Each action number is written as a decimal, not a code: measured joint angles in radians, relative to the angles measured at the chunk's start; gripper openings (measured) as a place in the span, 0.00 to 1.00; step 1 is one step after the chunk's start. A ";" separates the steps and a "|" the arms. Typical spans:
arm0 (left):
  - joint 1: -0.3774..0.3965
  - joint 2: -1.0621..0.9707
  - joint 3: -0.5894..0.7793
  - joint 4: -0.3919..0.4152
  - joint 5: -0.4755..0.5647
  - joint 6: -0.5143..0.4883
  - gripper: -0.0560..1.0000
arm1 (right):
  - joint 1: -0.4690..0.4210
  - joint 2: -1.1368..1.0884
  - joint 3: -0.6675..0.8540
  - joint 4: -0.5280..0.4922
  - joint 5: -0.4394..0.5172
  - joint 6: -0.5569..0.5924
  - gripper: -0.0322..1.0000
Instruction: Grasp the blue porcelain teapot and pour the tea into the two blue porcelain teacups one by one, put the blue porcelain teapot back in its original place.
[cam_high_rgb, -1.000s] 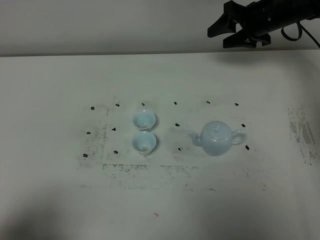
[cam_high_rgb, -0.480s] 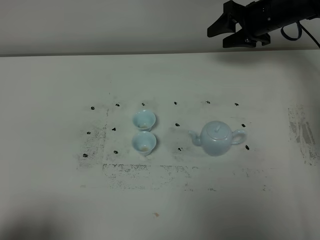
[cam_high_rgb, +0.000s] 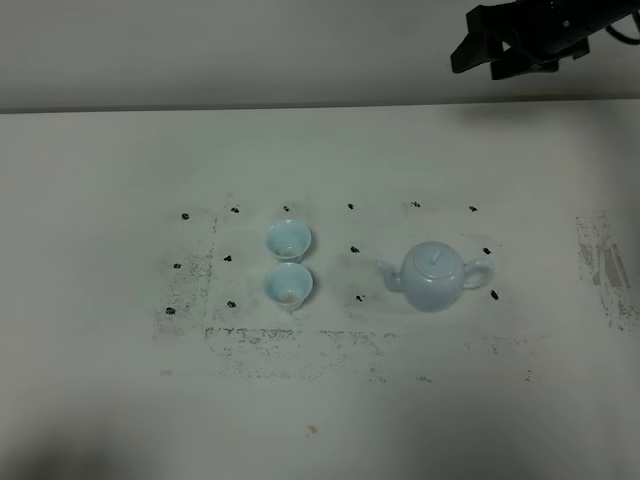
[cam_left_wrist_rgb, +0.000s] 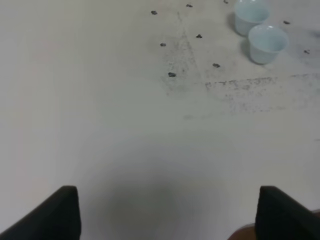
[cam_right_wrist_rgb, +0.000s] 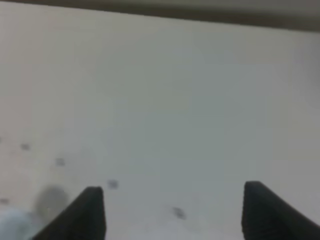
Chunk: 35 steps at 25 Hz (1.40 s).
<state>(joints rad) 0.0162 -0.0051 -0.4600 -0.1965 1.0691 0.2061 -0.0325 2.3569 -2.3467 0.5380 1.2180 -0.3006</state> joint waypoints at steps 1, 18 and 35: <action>0.000 0.000 0.000 -0.003 0.000 0.000 0.70 | 0.000 -0.017 0.000 -0.060 0.001 0.009 0.57; 0.000 0.000 0.000 -0.004 0.000 0.000 0.70 | 0.060 -0.076 0.001 -0.292 0.002 0.125 0.57; 0.000 0.000 0.000 -0.004 0.000 0.000 0.70 | 0.080 -0.112 0.235 -0.642 0.001 0.223 0.57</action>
<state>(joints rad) 0.0162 -0.0051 -0.4600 -0.2007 1.0691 0.2061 0.0477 2.2446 -2.1120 -0.1043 1.2194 -0.0778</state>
